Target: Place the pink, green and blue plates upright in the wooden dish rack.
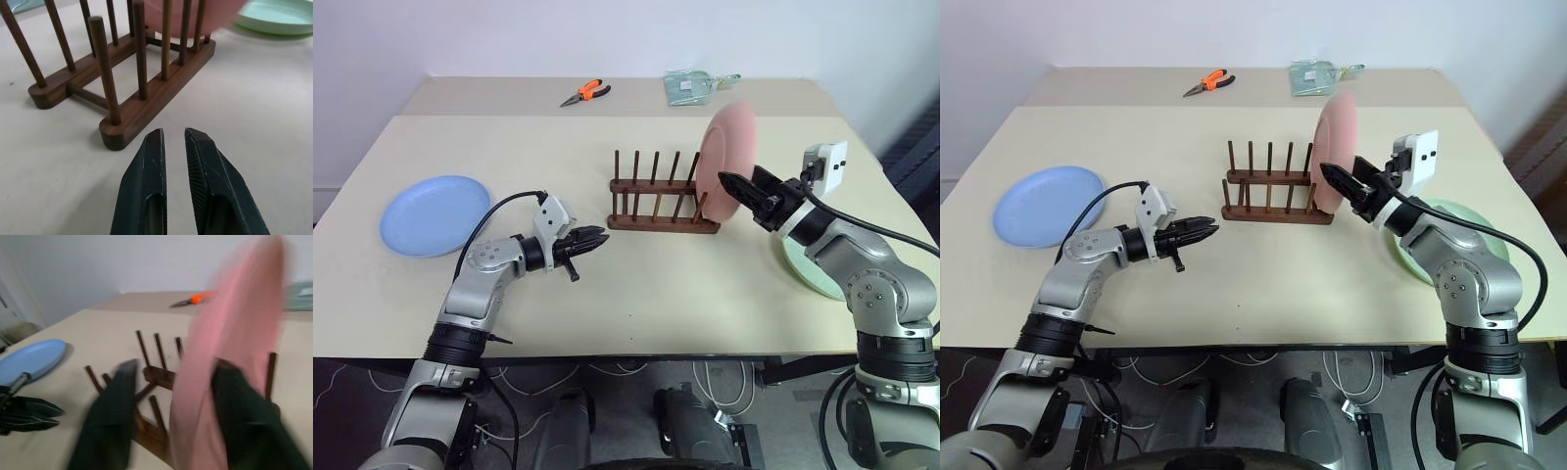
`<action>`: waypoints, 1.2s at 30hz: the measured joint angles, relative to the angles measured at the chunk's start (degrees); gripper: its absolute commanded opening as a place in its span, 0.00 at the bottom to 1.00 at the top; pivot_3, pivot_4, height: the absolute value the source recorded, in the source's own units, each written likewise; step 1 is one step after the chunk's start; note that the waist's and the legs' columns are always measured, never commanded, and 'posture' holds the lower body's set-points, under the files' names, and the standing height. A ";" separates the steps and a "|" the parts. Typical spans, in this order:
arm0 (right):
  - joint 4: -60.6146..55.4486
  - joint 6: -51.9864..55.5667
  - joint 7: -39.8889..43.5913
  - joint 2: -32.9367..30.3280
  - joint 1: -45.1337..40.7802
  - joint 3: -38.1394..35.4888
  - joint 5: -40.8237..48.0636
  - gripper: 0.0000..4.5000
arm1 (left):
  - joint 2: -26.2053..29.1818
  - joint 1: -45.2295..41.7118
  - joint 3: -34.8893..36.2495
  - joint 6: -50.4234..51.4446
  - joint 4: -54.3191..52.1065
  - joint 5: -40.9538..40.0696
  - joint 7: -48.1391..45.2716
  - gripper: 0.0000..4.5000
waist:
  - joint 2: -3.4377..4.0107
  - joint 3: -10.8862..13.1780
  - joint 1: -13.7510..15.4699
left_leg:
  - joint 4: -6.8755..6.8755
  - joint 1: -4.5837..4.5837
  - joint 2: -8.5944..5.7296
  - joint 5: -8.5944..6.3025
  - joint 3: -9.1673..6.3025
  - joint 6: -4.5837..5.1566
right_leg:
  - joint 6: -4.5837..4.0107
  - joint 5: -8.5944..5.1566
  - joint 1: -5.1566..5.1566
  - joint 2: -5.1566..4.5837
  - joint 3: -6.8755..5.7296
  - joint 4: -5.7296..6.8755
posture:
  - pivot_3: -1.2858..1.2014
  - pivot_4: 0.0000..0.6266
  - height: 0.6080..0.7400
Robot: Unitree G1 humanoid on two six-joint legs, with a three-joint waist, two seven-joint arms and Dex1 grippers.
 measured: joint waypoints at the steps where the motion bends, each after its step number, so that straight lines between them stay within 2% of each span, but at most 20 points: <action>1: -0.04 -0.91 -0.22 -0.07 0.00 0.01 -1.61 0.90 | 0.00 0.00 0.00 0.09 -0.01 0.00 0.06 0.14 | 0.00 0.00 -0.01 | 0.00 0.00 0.00 0.00 0.00 0.00 | 0.00 0.00 0.00 0.00 0.00 0.00 | 0.52 0.24 0.94; 4: -2.10 -3.05 0.66 -3.36 1.86 0.03 -6.07 0.90 | -0.16 -0.01 -0.15 0.68 -0.50 0.00 0.28 0.14 | 0.01 0.00 0.26 | -0.02 -0.02 -0.02 0.00 0.00 0.00 | 0.01 -0.01 -0.01 -0.02 0.00 -0.02 | 0.52 0.24 0.94; 8: -10.30 -4.06 6.09 -12.84 13.19 -2.65 -10.00 0.90 | 0.14 0.41 -0.03 1.10 -1.15 -0.02 0.42 0.14 | 0.00 0.00 0.55 | -0.01 -0.11 -0.04 -0.04 -0.01 0.06 | 0.06 -0.05 -0.01 -0.05 -0.02 -0.10 | 0.52 0.24 0.94; 11: -13.57 -3.88 8.20 -17.54 22.08 -4.90 -13.58 0.90 | 0.21 0.42 -0.06 1.17 -1.20 -0.03 0.35 0.14 | 0.00 -0.01 0.19 | 0.03 -0.04 -0.03 -0.04 0.02 0.06 | 0.04 -0.05 0.01 -0.04 0.01 -0.07 | 0.52 0.24 0.94; 16: -11.24 -4.56 5.10 -18.59 29.80 -1.94 -24.57 0.90 | -0.08 0.10 -0.54 1.07 -0.92 0.03 -0.50 0.14 | -0.02 -0.02 -0.24 | 0.02 0.10 0.01 -0.04 0.12 0.06 | -0.03 0.00 0.01 -0.01 0.08 -0.05 | 0.52 0.24 0.94; 19: -6.62 -5.32 1.73 -17.55 29.70 1.30 -30.45 0.71 | -0.66 -0.96 -1.10 0.75 -0.05 0.17 -0.88 0.14 | -0.02 -0.01 0.01 | 0.03 0.06 -0.01 -0.04 0.15 0.06 | -0.03 0.00 0.00 -0.03 0.10 -0.07 | 0.52 0.24 0.94; 25: -1.88 -5.53 -0.79 -15.58 28.60 3.15 -35.96 0.03 | -1.04 -2.13 -1.15 0.44 1.62 0.23 -1.59 0.14 | -0.02 -0.01 0.07 | 0.03 0.04 -0.02 -0.05 0.16 0.06 | -0.02 -0.01 -0.01 -0.03 0.12 -0.07 | 0.52 0.24 0.94; 31: -1.52 -7.20 -3.07 -15.02 25.50 3.18 -39.23 0.00 | -0.69 -2.09 -1.02 0.29 1.82 0.26 -1.63 0.14 | 0.00 0.02 -0.04 | 0.03 0.04 -0.02 -0.05 0.17 0.06 | -0.01 0.00 -0.02 -0.03 0.13 -0.06 | 0.52 0.24 0.94; 36: -8.77 -13.06 -6.27 -14.22 10.02 -2.03 -39.20 0.00 | -0.51 -2.15 -0.85 -1.26 2.25 0.65 -0.27 0.14 | 0.21 0.13 -0.54 | -0.04 0.07 0.02 -0.05 0.19 0.07 | 0.02 0.00 -0.11 0.09 0.22 0.02 | 0.52 0.24 0.94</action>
